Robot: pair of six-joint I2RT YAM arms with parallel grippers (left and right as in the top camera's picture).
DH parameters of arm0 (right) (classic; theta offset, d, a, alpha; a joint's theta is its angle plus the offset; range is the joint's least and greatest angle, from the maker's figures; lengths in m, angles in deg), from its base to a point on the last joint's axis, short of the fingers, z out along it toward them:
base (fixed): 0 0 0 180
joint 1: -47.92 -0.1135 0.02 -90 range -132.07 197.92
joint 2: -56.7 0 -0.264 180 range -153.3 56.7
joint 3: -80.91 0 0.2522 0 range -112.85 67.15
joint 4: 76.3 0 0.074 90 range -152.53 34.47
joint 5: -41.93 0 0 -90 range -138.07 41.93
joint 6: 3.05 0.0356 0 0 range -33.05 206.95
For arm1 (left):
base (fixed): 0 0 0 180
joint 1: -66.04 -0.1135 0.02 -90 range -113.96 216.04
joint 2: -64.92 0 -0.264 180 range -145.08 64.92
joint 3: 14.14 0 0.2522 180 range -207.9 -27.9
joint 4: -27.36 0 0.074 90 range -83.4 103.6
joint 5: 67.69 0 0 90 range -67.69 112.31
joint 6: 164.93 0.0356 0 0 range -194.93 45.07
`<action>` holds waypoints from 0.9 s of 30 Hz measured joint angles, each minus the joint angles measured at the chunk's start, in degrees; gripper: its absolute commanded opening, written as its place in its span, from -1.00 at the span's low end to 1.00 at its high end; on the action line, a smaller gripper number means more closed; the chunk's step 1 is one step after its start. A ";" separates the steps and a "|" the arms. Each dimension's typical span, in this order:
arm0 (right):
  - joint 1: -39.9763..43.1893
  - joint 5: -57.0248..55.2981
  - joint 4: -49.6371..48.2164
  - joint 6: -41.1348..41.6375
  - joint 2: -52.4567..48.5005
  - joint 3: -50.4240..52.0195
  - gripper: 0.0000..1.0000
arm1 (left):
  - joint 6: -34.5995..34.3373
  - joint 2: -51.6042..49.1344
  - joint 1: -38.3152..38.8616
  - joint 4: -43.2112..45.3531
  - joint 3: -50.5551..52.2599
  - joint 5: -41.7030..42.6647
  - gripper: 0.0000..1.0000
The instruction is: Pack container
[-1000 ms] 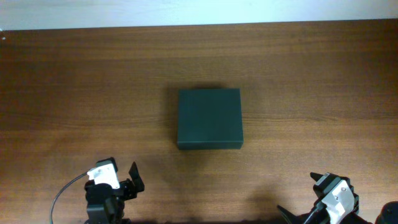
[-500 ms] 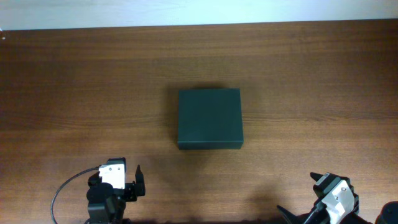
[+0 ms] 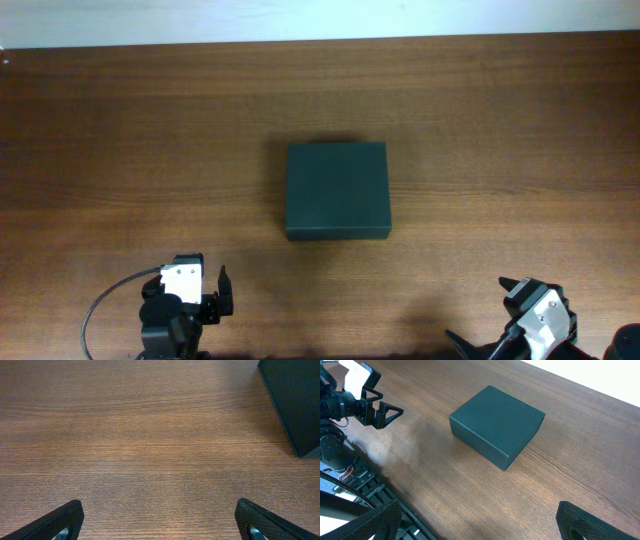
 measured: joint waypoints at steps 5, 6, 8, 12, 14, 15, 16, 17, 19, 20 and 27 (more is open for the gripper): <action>0.00 -0.02 0.00 0.02 0.00 0.00 0.97 | 0.00 0.00 0.00 0.00 0.00 0.00 0.98; 0.00 -0.02 0.00 0.02 0.00 0.00 0.97 | 0.02 0.00 0.00 0.00 0.00 0.00 0.98; 0.00 -0.04 -0.31 0.02 0.00 0.00 0.97 | 0.00 0.00 0.00 0.00 0.00 0.00 0.98; 0.00 -0.85 -3.96 0.00 0.02 0.22 0.97 | 0.00 0.00 0.00 0.00 0.00 0.00 0.98; 0.00 -2.75 -8.04 -0.02 0.59 2.01 0.97 | 0.02 0.00 0.00 -0.04 0.02 0.00 0.98; 0.00 -3.98 -10.34 0.02 1.22 3.80 0.98 | 0.02 0.02 0.00 -0.09 0.02 0.00 0.98; 0.00 -5.09 -12.59 0.00 2.03 5.88 0.97 | 0.00 0.07 0.00 -0.13 0.04 0.00 0.98; 0.00 -6.21 -14.32 -0.04 2.97 8.09 0.97 | 0.02 0.04 0.00 -0.13 0.07 0.00 0.98; 0.00 -8.68 -18.69 -0.02 5.53 13.84 0.98 | 0.00 0.07 0.00 -0.15 0.13 0.00 0.98; 0.02 -10.27 -20.94 0.00 7.45 18.01 0.97 | 0.02 0.07 0.00 -0.15 0.15 0.02 0.98; 2.40 -14.60 -30.25 -0.02 16.92 39.69 0.97 | 0.02 0.11 0.00 -0.15 0.35 0.02 0.98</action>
